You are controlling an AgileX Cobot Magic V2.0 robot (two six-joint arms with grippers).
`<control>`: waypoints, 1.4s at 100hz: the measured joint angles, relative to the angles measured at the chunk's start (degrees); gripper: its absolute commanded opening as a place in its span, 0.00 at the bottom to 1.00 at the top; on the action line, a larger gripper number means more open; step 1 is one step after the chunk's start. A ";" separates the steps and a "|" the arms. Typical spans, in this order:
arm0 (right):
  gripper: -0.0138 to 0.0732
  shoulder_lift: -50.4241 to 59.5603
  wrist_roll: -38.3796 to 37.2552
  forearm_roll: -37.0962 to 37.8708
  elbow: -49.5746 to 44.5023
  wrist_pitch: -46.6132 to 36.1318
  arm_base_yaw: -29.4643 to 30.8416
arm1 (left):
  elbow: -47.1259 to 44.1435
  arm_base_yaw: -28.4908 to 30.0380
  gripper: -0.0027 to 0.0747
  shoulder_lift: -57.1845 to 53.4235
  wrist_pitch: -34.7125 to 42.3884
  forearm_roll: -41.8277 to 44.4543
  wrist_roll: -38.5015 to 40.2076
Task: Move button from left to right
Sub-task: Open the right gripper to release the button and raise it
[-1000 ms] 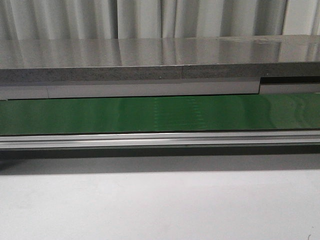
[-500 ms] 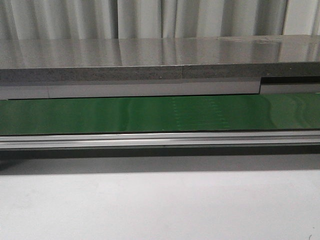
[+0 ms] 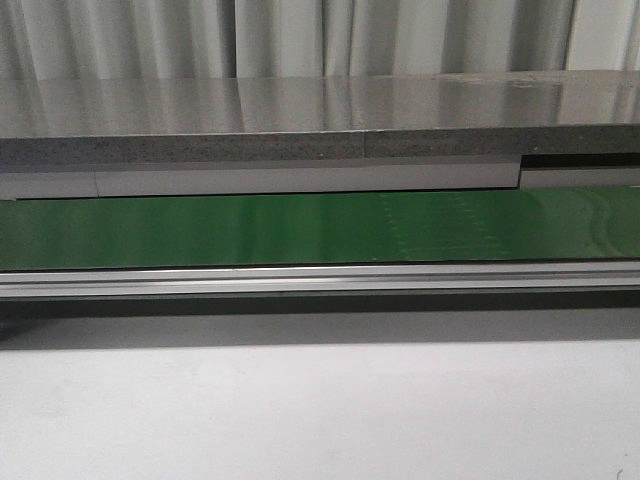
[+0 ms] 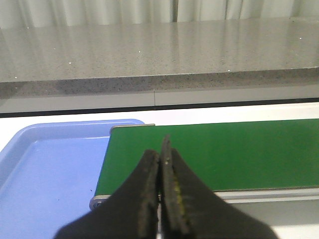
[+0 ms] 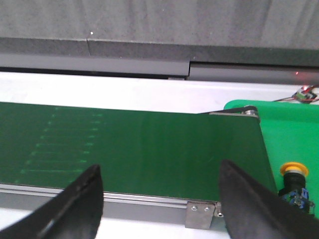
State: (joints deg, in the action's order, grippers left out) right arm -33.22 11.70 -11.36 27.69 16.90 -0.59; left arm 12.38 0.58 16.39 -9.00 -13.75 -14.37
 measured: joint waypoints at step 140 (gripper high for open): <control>0.08 14.25 0.00 -0.05 -2.99 3.89 0.00 | 0.00 0.00 0.01 0.00 0.00 0.00 0.00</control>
State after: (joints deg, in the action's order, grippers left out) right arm -18.97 11.70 -11.41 24.70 20.79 -0.59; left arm 12.38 0.58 16.39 -9.00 -13.75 -14.37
